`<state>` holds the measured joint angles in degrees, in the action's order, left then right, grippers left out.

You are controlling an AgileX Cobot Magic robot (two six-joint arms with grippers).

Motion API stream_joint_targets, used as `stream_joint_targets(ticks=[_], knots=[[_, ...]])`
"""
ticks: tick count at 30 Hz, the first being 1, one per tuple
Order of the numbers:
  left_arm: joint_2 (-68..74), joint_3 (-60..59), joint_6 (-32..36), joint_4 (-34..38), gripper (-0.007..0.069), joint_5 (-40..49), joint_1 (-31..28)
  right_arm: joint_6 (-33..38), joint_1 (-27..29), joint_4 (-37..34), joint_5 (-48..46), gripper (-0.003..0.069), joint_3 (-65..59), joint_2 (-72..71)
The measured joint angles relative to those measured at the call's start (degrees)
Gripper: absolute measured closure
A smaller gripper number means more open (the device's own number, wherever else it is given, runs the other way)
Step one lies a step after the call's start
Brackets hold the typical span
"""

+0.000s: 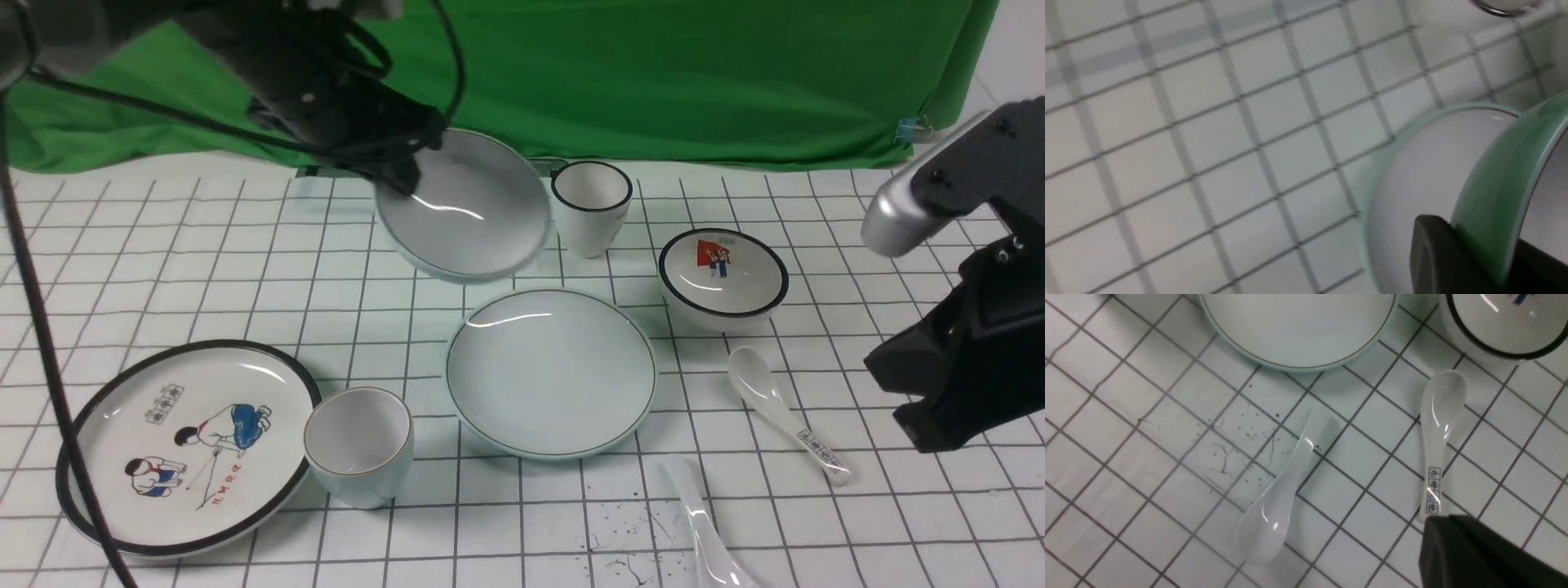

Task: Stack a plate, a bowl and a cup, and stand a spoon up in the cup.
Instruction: Use the left arm to put the blue rice bowl into the blue large plate in the middle

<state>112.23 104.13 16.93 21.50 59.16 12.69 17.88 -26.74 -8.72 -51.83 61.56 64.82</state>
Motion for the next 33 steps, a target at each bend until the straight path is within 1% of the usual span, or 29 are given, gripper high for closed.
stream_joint_targets(ticks=[2,3,6,12,16,20,22,24,26,31,33], knots=[[2.1,0.0,1.8,2.0,0.0626,0.0,2.8,0.4,0.0,0.0,-0.9,0.0646,1.7,-0.5],[2.4,0.0,2.0,2.1,0.0626,-0.1,3.1,0.6,0.0,0.0,-0.9,0.0645,1.8,-0.6],[7.0,0.0,2.9,2.3,0.0626,-1.6,6.2,1.4,0.0,0.1,-1.2,0.0644,2.3,-2.3],[11.4,-0.1,2.9,2.3,0.0626,-4.3,7.2,1.5,0.0,0.9,-1.6,0.0639,2.4,-3.2],[13.9,-0.1,2.8,1.6,0.0624,-5.3,7.3,1.5,0.0,2.6,-1.5,0.0638,2.4,-3.2],[14.2,0.0,2.2,-0.2,0.0599,-5.5,7.3,1.5,0.0,3.1,-1.1,0.0631,2.4,-3.2],[14.4,0.0,2.2,-1.6,0.0558,-5.4,7.3,1.5,0.0,3.4,-0.6,0.0627,2.4,-3.2],[14.6,0.2,1.8,-3.0,0.0490,-5.0,7.3,1.5,0.0,4.0,0.0,0.0624,2.4,-3.2],[14.6,1.7,0.2,-5.0,0.0410,-2.9,7.3,1.5,0.0,4.7,0.8,0.0622,2.4,-3.2],[11.8,9.7,-2.4,-9.8,0.0174,5.0,7.3,1.5,0.0,5.0,2.3,0.0618,2.4,-3.2],[8.6,12.8,-3.7,-11.6,0.0103,7.9,7.3,1.5,0.0,5.0,2.8,0.0617,2.4,-3.2]])
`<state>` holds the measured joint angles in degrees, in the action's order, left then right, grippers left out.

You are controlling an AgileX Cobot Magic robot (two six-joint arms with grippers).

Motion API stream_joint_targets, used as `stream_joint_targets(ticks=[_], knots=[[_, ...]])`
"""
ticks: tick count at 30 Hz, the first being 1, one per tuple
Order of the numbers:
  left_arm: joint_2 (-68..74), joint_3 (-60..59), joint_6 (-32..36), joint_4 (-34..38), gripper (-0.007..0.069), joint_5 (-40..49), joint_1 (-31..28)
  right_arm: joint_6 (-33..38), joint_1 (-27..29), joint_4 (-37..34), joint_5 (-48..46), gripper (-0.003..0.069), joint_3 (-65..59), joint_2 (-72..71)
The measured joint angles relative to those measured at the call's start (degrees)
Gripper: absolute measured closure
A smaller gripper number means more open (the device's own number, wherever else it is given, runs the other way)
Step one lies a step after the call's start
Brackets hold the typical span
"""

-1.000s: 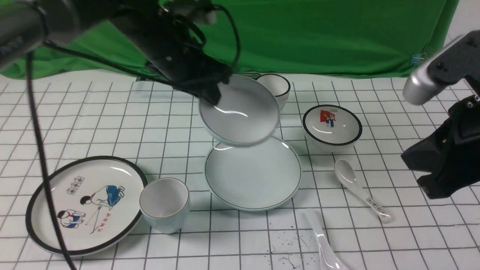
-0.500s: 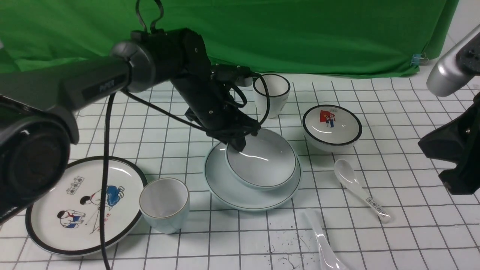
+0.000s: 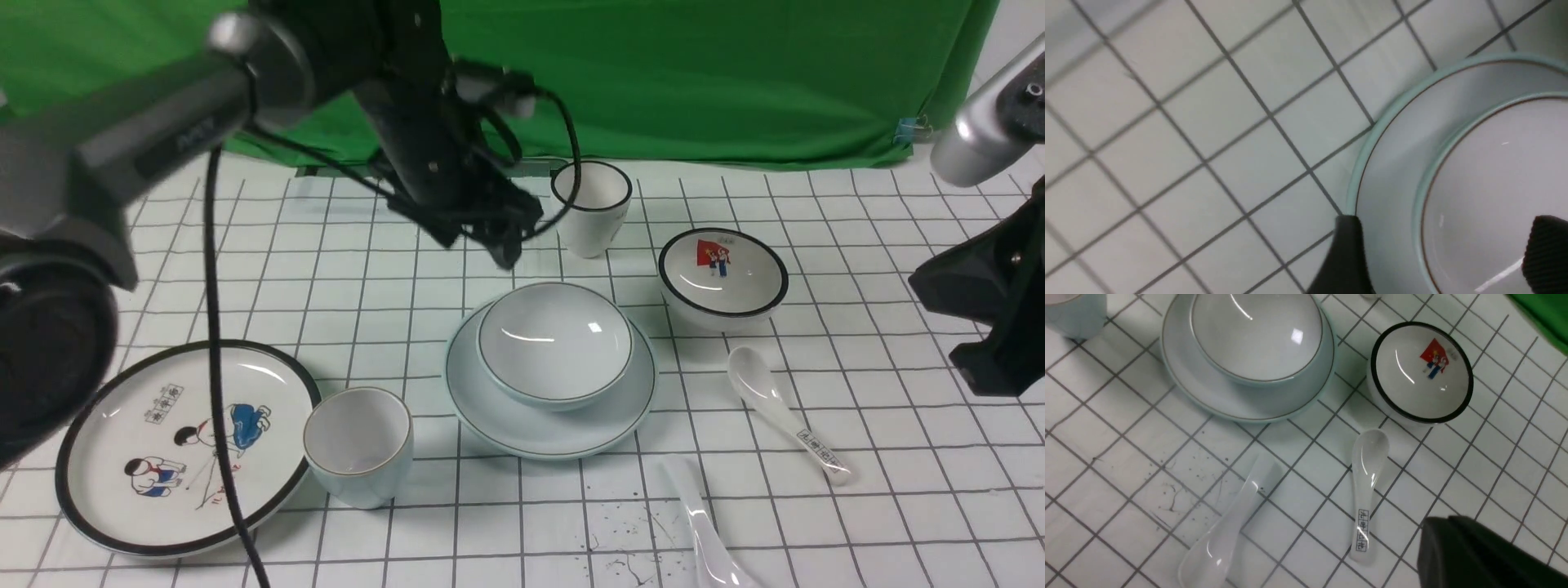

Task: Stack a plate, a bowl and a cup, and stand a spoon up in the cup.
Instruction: Use the left arm to put the blue rice bowl into the blue large plate in the middle, then use the left arm to grab a blue teacup

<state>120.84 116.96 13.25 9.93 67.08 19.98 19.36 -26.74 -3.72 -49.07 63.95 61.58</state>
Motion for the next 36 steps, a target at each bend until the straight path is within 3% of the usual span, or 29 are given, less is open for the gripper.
stream_joint_targets(ticks=[5,8,13,17,26,32,36], knots=[[-10.8,-1.3,-3.1,-5.3,0.0046,1.1,0.0,0.0,0.0,0.0,0.2,0.0615,0.0,0.0],[-19.2,-12.3,-6.0,-9.9,0.0044,1.9,-0.2,0.0,0.0,0.0,0.2,0.0611,0.0,0.0],[-24.2,-28.8,-7.2,-10.7,0.0045,1.4,-0.6,0.0,0.0,0.0,0.2,0.0609,0.0,0.0],[-24.8,-39.7,-7.4,-8.7,0.0045,-4.9,-0.6,0.0,0.0,0.0,0.2,0.0609,0.0,0.0],[-22.4,-46.7,-7.5,-7.3,0.0060,-12.4,-0.6,0.0,0.0,0.0,0.2,0.0609,0.1,0.0],[-18.7,-46.8,-7.5,-7.3,0.0209,-13.3,-0.6,0.0,0.0,0.0,0.4,0.0609,0.1,0.0],[-18.1,-46.6,-7.5,-7.4,0.0483,-13.3,-0.7,0.0,0.0,0.0,0.4,0.0609,0.1,0.0]])
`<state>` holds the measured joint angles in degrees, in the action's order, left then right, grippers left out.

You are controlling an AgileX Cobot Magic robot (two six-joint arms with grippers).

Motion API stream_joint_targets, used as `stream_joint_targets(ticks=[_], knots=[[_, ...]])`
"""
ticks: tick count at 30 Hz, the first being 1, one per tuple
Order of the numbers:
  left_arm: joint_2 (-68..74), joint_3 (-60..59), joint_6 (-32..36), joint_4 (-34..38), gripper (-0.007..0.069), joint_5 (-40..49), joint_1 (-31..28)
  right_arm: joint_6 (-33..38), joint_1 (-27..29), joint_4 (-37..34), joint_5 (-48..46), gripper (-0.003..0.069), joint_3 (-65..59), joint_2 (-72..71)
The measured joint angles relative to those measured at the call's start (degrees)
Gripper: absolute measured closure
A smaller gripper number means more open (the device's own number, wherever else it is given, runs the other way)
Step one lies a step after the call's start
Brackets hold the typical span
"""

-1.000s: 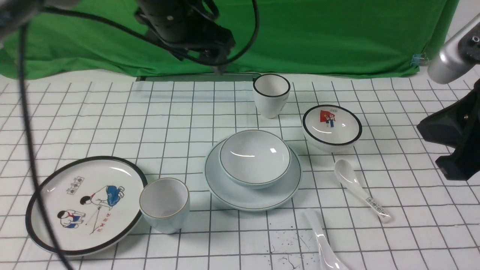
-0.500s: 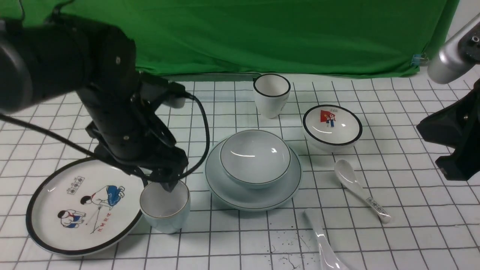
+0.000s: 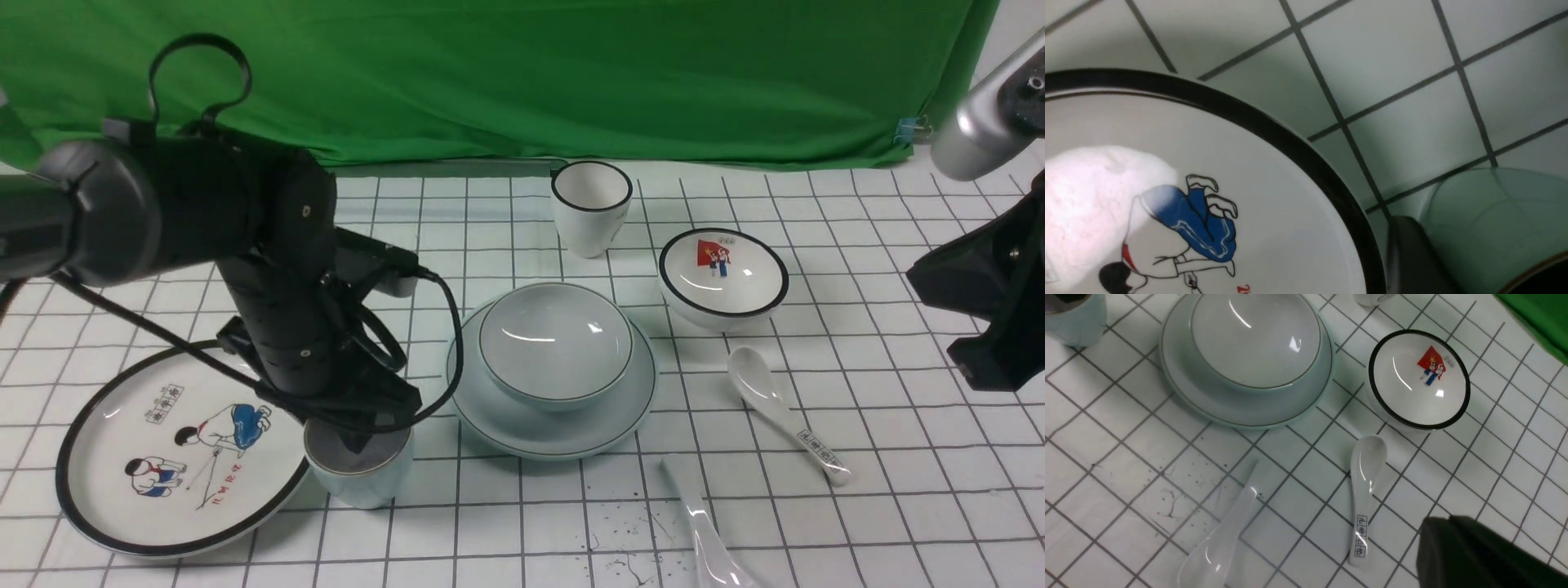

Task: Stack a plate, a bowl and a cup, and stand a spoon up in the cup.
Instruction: Use the left arm to grab a blue teacup, then use the left arm to put the blue teacup into the blue rice bowl in the middle

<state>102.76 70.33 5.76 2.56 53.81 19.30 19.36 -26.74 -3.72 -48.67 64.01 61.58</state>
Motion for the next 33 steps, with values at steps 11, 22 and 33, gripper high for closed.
stream_joint_targets(ticks=[11,22,33], knots=[[-4.5,17.5,3.7,2.9,0.0627,2.6,1.9,0.0,0.0,0.0,0.1,0.0609,0.0,0.0],[17.4,40.2,4.6,6.4,0.0627,10.1,7.0,0.0,0.0,0.0,-2.5,0.0608,0.0,0.0],[25.6,45.9,4.6,6.3,0.0613,14.6,7.0,0.0,0.0,0.0,-2.7,0.0599,0.0,0.0]])
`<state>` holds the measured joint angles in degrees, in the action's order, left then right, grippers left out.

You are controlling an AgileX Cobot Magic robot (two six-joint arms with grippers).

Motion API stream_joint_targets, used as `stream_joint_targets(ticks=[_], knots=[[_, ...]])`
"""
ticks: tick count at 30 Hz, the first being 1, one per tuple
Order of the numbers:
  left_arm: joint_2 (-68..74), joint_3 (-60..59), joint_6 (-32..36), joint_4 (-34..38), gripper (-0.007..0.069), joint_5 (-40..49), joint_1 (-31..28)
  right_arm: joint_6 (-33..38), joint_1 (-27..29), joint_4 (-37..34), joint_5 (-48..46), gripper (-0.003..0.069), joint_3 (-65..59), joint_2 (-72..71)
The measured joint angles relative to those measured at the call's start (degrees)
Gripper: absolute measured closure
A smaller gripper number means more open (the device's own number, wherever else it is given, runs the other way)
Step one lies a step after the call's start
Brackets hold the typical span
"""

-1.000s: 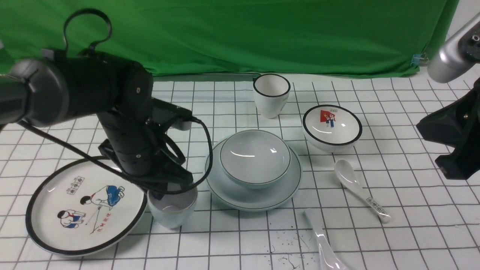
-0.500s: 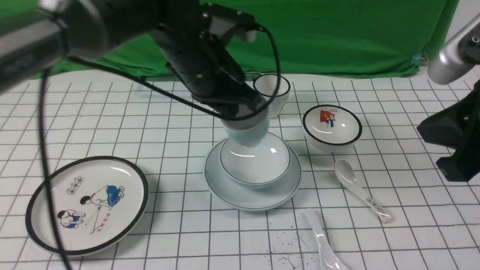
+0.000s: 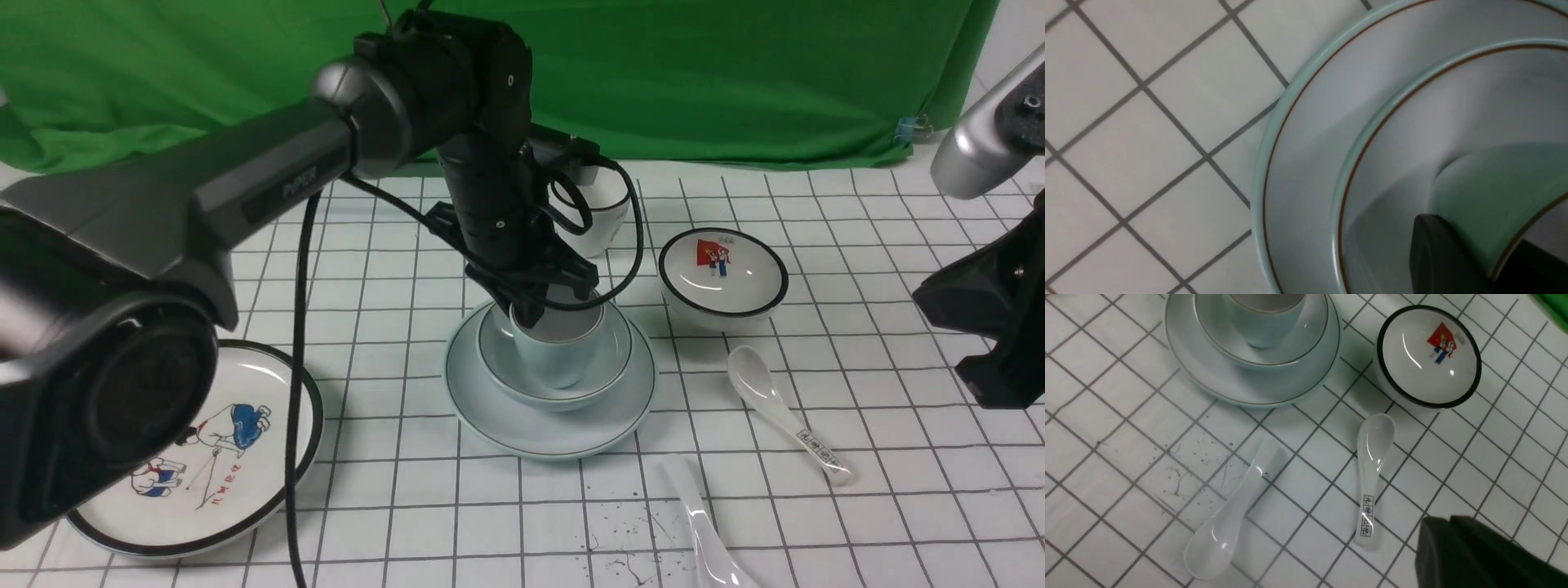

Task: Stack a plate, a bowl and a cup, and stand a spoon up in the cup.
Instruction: Use the left arm to put the blue teacup into the blue rice bowl in the middle, then use the right arm to grab a blue soup spoon

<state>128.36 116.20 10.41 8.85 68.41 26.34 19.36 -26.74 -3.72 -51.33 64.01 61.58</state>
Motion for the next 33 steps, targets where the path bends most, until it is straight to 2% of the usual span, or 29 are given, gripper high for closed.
stream_joint_targets(ticks=[3,6,7,9,10,11,12,15,18,22,23,26,27,28,30,33], knots=[[0.0,0.1,0.0,0.1,0.0575,-0.2,0.0,0.0,0.0,0.0,0.0,0.0593,0.0,0.0],[0.0,0.4,0.0,0.1,0.0425,-0.2,0.0,-0.1,0.0,0.0,0.0,0.0572,0.0,0.0],[0.0,0.5,0.0,0.1,0.0425,-0.1,0.0,-0.2,0.0,0.0,0.0,0.0569,0.0,0.0],[-0.2,2.0,0.0,0.1,0.0291,0.9,-0.1,-1.5,0.0,0.0,0.0,0.0512,0.0,0.0],[-0.3,2.2,0.0,0.1,0.0281,1.0,-0.1,-1.5,0.0,0.0,0.0,0.0505,0.0,0.0],[-1.8,4.1,-0.1,-0.4,0.0209,1.1,-0.1,-2.0,0.0,0.0,0.0,0.0431,0.0,0.0],[-2.2,4.5,-0.1,-0.5,0.0202,1.1,-0.1,-2.1,0.0,0.0,0.0,0.0424,0.0,0.0],[-8.5,7.7,-0.8,-2.8,0.0146,1.1,-0.1,-3.6,0.0,0.0,-0.5,0.0306,0.2,0.3],[-15.3,8.7,-1.7,-6.5,0.0163,0.9,-0.1,-4.9,0.0,-0.1,-2.0,0.0267,0.6,1.8],[-28.4,5.5,-3.8,-13.7,0.0349,0.8,-0.1,-7.3,-1.0,-0.2,-4.7,0.0256,0.7,7.7],[-29.0,5.1,-3.8,-14.0,0.0360,0.8,-0.1,-7.4,-1.2,-0.2,-4.8,0.0256,0.7,8.0],[-37.8,-3.0,-4.7,-17.0,0.0542,0.9,-0.1,-8.6,-5.2,-0.2,-4.6,0.0256,0.7,13.3],[-38.8,-3.6,-4.7,-17.2,0.0552,0.8,-0.1,-8.9,-5.8,-0.2,-4.5,0.0255,0.7,14.0],[-42.4,-8.7,-5.6,-17.4,0.0610,0.4,-0.1,-9.7,-8.2,-0.2,-3.5,0.0249,0.7,16.9],[-47.5,-15.6,-6.4,-17.5,0.0648,-1.2,-0.1,-11.1,-10.7,-0.3,-1.3,0.0223,0.7,20.6],[-54.8,-25.9,-7.4,-16.5,0.0659,-4.1,-0.1,-13.0,-12.2,-0.5,1.5,0.0160,0.7,25.8]])
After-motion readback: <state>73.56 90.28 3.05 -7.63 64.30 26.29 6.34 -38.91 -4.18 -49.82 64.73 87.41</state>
